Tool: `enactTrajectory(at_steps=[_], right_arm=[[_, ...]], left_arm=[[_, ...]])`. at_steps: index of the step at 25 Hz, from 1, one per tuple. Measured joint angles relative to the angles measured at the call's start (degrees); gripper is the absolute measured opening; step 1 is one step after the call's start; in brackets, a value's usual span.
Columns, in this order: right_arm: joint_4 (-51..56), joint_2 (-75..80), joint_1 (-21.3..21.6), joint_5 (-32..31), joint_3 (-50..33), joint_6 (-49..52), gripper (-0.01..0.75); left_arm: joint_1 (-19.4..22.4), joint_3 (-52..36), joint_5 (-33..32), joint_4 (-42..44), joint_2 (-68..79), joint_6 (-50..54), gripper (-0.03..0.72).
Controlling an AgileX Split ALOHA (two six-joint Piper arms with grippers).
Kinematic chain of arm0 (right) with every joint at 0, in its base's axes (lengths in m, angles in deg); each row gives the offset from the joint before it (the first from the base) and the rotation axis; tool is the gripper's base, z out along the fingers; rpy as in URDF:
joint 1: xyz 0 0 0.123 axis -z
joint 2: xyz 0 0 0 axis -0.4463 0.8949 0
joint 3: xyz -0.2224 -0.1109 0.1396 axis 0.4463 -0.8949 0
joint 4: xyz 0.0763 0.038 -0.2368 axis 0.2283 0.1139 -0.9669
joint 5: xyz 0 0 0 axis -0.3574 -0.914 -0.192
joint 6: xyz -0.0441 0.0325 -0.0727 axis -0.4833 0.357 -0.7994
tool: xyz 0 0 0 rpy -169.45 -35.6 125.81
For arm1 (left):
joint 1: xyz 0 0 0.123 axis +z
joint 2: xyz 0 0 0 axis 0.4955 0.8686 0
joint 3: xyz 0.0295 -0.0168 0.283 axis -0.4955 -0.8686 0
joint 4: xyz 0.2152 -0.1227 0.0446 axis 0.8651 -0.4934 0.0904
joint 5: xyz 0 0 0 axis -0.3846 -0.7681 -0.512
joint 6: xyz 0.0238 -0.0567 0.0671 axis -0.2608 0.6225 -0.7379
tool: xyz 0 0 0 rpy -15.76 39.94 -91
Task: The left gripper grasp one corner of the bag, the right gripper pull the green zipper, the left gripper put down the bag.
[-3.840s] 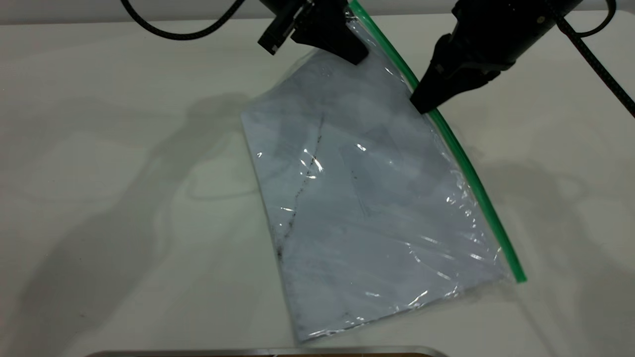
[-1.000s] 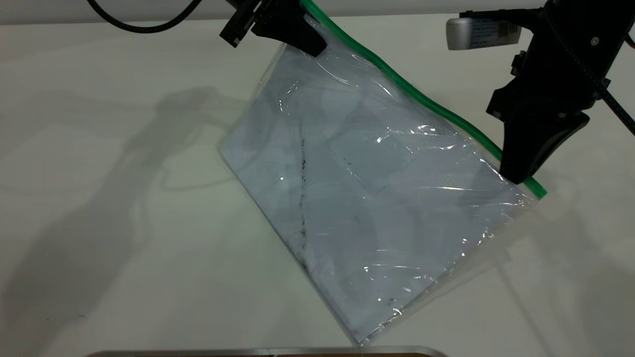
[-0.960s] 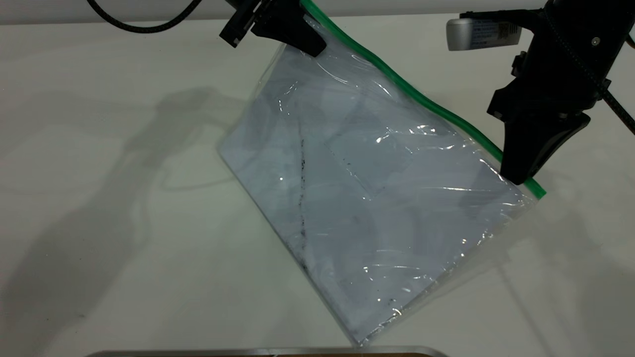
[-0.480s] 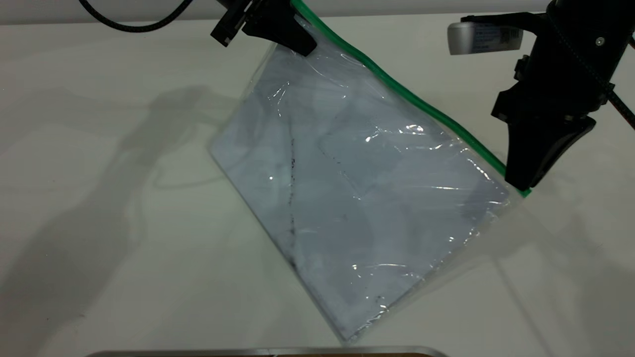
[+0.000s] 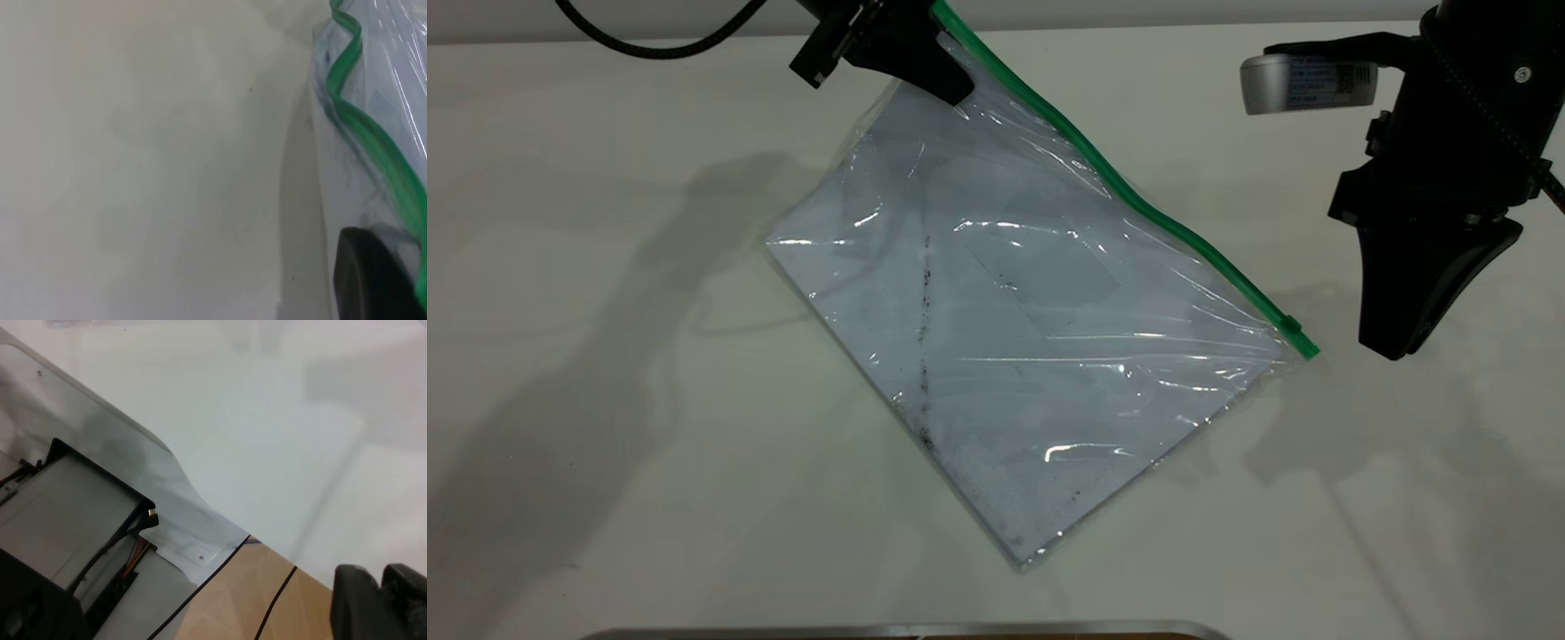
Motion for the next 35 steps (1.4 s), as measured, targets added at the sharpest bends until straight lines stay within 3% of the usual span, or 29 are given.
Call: enactTrajectory(at_steps=[4,7,15,18,28,35], right_arm=[[0.0,0.0,0.0,1.95,0.0,0.79,0.128],[0.0,0.0,0.0,3.64,0.0,1.3,0.18],[-0.15,0.0,0.0,9.88,0.0,1.54,0.405],[-1.34,0.0,0.0,12.15,1.47,1.54,0.439],[-2.88,-12.69,0.0,12.71,14.25,1.58,0.449],[-3.19,-31.33,0.0,9.99,15.37,1.58,0.449]], left_arm=[[-0.05,0.0,0.0,-0.17,0.0,0.92,0.063],[-0.24,0.0,0.51,-0.38,0.0,4.28,0.119],[-1.8,0.0,8.39,-0.67,-0.18,13.69,0.541],[-2.36,0.0,12.73,1.41,-1.68,19.59,0.638],[-2.47,0.0,12.11,21.15,-21.28,51.07,0.655],[-2.47,0.0,8.05,34.97,-35.91,69.69,0.63]])
